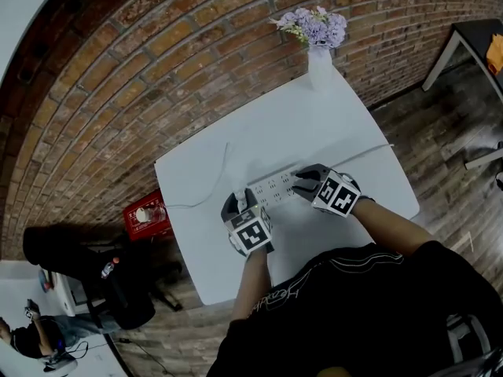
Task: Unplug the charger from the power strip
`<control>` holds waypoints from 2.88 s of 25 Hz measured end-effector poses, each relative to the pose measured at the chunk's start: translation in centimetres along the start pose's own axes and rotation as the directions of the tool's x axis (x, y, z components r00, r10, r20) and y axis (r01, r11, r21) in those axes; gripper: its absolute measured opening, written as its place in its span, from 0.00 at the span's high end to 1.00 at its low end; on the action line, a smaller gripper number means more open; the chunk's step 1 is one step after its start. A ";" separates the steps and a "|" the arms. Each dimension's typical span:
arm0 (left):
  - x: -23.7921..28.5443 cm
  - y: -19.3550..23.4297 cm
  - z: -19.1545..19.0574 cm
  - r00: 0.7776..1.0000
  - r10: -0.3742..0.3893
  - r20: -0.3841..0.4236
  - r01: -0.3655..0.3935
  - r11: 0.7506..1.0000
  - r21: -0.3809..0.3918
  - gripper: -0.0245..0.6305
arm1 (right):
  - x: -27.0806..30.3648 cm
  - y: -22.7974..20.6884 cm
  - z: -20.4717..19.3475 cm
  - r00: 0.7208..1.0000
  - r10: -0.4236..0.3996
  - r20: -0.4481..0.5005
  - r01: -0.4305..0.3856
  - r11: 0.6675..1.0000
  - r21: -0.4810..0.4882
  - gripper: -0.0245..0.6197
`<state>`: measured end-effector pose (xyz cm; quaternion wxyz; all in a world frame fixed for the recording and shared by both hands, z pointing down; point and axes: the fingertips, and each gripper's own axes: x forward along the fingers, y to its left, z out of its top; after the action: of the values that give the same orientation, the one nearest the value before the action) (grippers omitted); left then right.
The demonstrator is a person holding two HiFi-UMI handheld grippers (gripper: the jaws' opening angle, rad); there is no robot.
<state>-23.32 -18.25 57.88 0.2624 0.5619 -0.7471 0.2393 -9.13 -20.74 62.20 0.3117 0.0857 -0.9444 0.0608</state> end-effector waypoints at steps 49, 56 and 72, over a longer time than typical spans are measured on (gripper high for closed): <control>-1.3 -0.1 0.1 1.000 0.000 -0.007 0.000 0.998 0.058 0.75 | 0.1 0.2 0.1 1.000 0.016 -0.005 -0.016 1.000 -0.011 0.79; -2.6 1.2 2.1 0.998 0.025 0.065 -0.025 1.000 -0.004 0.76 | 0.0 0.2 0.0 1.000 0.018 -0.004 -0.018 1.000 -0.020 0.79; -10.6 -0.4 4.2 0.862 -0.438 0.256 0.507 0.760 -0.407 0.76 | -2.0 1.2 2.9 0.978 0.073 0.193 -0.117 0.966 0.231 0.88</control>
<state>-21.06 -13.57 47.76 0.3848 0.6694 -0.6326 -0.0607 -9.51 -19.84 58.61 0.2076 0.0826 -0.9576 0.1819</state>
